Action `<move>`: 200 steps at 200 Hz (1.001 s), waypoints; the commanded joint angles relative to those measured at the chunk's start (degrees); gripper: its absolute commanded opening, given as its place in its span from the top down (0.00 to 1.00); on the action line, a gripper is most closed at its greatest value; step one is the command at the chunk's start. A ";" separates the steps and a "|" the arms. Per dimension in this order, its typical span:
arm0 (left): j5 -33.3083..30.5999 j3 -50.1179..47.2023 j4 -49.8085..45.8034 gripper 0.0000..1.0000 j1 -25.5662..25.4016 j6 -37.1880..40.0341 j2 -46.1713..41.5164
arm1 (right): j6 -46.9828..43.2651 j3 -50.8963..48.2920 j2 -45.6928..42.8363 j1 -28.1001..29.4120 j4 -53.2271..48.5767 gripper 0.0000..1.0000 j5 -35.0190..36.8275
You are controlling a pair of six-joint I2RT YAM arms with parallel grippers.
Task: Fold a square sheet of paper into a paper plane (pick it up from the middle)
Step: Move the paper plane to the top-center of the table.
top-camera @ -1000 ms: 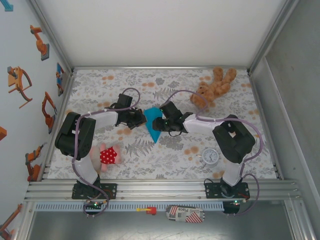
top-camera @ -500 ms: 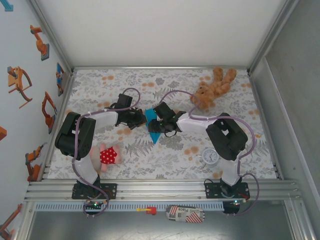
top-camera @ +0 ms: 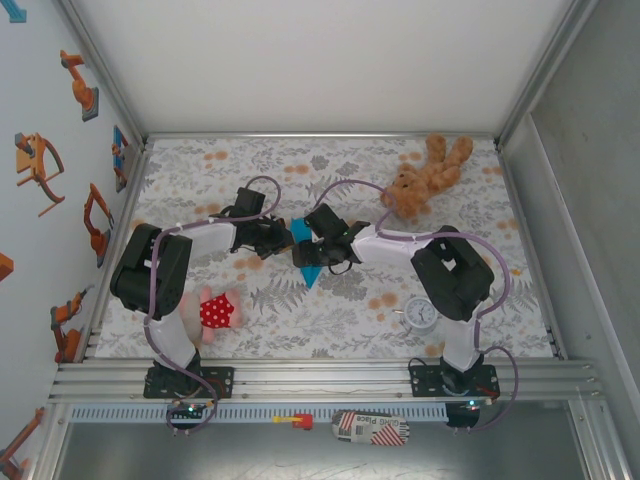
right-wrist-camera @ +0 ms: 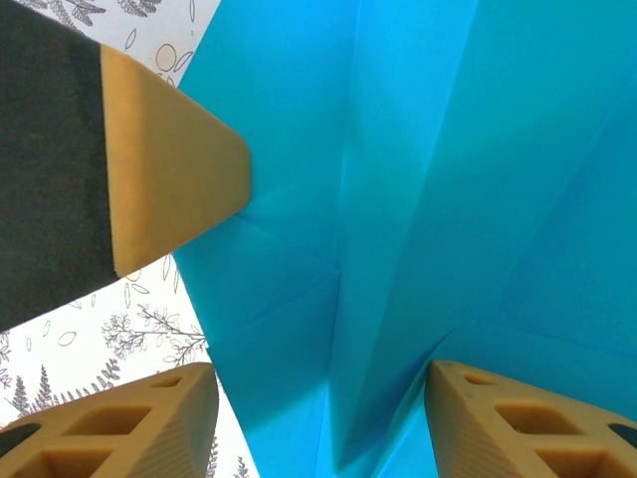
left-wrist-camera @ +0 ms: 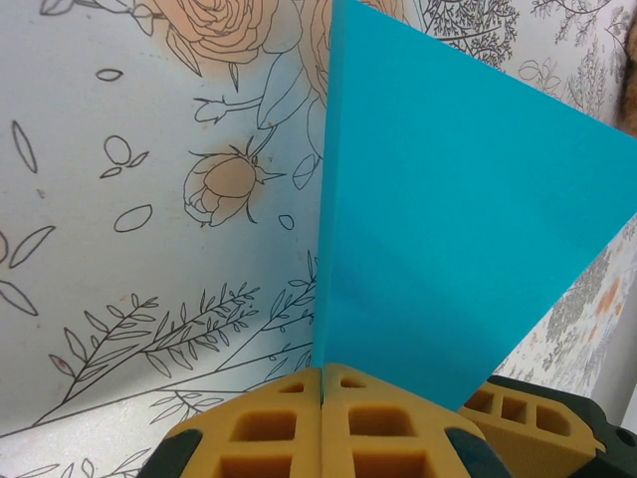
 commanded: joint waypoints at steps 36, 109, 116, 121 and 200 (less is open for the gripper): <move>1.30 0.39 -0.08 0.99 0.09 1.07 1.25 | -1.24 0.56 0.71 0.41 -0.06 0.43 0.51; 3.85 0.53 0.74 0.99 0.04 0.63 0.08 | -1.66 2.35 1.93 0.57 -4.08 0.43 4.06; 3.71 0.57 0.57 0.99 0.06 0.70 0.07 | -1.54 2.31 1.87 0.58 -4.16 0.44 4.52; 3.68 0.58 0.32 0.99 0.07 0.80 -0.02 | -1.46 2.27 1.65 0.59 -4.18 0.44 4.78; 3.09 0.53 -0.18 0.96 0.19 0.74 0.38 | 0.91 1.85 0.85 0.59 -4.59 0.64 7.04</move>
